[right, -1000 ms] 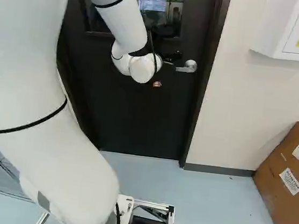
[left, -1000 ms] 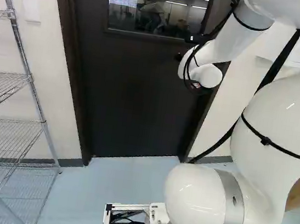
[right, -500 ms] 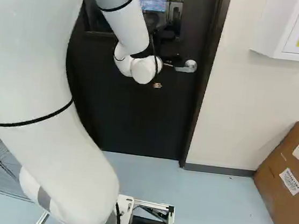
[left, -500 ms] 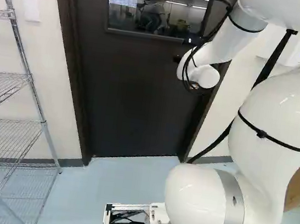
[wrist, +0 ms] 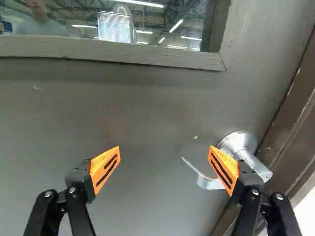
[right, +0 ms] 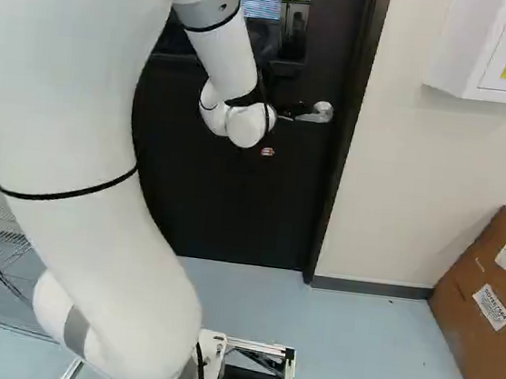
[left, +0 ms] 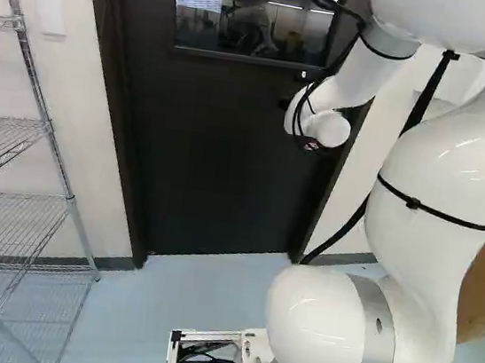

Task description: Open the door and move inside

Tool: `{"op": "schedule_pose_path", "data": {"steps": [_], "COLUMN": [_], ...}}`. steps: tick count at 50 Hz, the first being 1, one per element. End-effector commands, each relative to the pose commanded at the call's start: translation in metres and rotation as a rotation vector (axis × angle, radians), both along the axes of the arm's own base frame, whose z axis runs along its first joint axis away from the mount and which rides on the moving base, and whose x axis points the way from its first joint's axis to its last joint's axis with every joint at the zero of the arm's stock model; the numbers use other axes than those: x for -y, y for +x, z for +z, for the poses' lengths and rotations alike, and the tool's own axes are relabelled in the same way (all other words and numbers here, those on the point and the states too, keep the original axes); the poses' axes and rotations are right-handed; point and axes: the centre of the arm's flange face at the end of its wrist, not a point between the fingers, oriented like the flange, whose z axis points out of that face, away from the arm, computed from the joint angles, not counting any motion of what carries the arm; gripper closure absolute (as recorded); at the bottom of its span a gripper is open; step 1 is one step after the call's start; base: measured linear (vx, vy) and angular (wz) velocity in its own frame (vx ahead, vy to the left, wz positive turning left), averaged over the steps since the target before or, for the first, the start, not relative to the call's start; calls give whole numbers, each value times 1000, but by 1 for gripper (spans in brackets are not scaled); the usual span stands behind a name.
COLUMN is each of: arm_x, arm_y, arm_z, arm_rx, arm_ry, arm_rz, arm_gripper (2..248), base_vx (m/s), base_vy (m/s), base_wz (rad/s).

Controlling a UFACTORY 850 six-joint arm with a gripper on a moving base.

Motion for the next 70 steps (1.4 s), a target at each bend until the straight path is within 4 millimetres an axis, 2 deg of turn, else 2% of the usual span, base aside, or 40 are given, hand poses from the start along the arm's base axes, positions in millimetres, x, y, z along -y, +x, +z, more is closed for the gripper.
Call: {"op": "schedule_pose_path", "data": {"steps": [46,70], "arm_x": [7,14], "arm_y": [16,37], "arm_z": [-51,-79], "arm_rx": [-92,-132], "arm_ry": [20,29], "arm_rz": [-7,-11], "arm_gripper": [3,3], "base_vx": [0,0], "base_vy": [0,0], "base_wz": [0,0]}}
